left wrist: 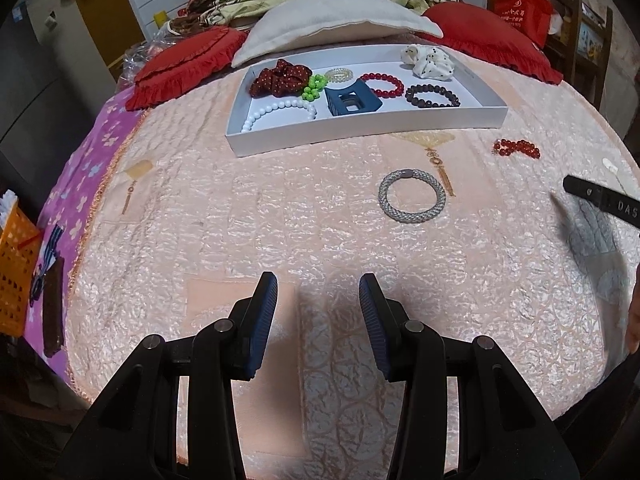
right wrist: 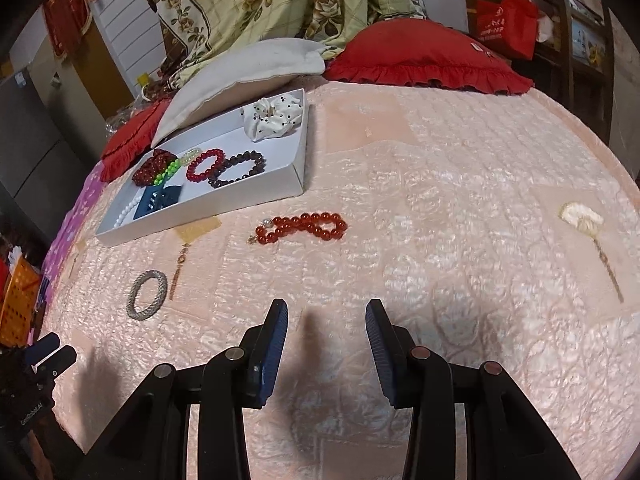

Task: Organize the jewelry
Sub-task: 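Move left tool over grey rope bangle while right approaches red clasp bracelet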

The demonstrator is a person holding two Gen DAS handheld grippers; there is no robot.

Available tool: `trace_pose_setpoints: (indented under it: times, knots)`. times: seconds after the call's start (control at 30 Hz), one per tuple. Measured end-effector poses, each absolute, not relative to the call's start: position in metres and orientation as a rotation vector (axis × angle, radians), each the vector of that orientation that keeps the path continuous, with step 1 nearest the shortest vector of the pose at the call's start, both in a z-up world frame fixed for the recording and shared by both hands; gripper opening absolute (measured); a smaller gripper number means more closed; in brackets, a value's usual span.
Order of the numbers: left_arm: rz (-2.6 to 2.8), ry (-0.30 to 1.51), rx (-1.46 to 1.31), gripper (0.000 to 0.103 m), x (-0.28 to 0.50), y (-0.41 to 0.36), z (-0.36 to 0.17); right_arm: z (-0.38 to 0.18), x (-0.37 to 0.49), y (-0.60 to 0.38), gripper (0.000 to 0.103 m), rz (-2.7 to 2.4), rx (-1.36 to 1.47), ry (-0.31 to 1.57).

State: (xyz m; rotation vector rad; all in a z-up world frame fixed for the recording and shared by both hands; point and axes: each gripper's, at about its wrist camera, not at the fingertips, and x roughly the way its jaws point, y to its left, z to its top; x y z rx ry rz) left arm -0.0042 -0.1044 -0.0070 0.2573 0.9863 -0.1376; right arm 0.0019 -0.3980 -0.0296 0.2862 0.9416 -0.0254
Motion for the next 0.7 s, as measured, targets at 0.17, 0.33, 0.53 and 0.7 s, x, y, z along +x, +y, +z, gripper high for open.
trace_pose_setpoints:
  times: [0.17, 0.33, 0.53, 0.7]
  knots:
    - [-0.119, 1.006, 0.194, 0.042, 0.01, -0.086, -0.008, -0.018, 0.035, -0.401, 0.039, -0.032, 0.227, 0.914]
    - [-0.106, 1.013, 0.141, 0.042, 0.017, -0.07, -0.006, -0.034, 0.075, -0.406, 0.039, 0.021, 0.273, 0.963]
    - [-0.136, 1.02, 0.124, 0.042, 0.022, -0.07, -0.005, -0.053, 0.078, -0.415, 0.036, 0.101, 0.459, 1.01]
    - [-0.226, 1.029, 0.09, 0.042, 0.036, -0.083, -0.002, -0.051, 0.055, -0.395, 0.034, 0.196, 0.458, 1.06]
